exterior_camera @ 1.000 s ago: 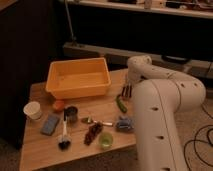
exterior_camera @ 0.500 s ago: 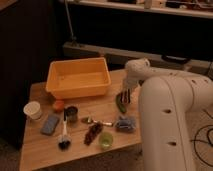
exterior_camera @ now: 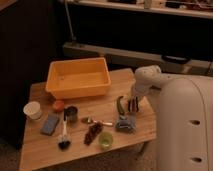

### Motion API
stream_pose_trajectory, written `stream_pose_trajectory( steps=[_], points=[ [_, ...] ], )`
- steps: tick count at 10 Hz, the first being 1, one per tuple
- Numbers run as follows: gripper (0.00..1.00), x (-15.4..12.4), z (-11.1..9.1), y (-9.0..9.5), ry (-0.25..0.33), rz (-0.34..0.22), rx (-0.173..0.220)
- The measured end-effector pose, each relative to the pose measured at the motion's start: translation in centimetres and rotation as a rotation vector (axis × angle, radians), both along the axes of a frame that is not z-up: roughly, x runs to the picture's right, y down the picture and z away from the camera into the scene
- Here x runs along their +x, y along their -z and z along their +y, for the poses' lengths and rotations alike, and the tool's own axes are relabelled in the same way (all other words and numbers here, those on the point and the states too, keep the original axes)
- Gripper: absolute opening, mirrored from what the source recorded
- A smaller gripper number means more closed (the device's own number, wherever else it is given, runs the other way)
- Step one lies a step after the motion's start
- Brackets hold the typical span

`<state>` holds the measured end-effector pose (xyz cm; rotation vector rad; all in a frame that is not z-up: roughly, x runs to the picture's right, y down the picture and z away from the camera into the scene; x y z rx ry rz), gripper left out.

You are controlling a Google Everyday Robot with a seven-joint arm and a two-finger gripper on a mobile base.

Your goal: Wipe table surface with eraser

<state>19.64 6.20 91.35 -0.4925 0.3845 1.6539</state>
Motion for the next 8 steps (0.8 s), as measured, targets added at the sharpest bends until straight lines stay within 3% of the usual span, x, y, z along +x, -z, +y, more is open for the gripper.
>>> stream_pose_trajectory(
  steps=[2, 5, 8],
  points=[
    [0.00, 1.6, -1.2, -1.2, -0.032, 0.040, 0.004],
    [0.00, 3.8, -4.8, -4.3, -0.070, 0.089, 0.021],
    [0.00, 0.3, -7.8, -6.4, -0.056, 0.059, 0.041]
  ],
)
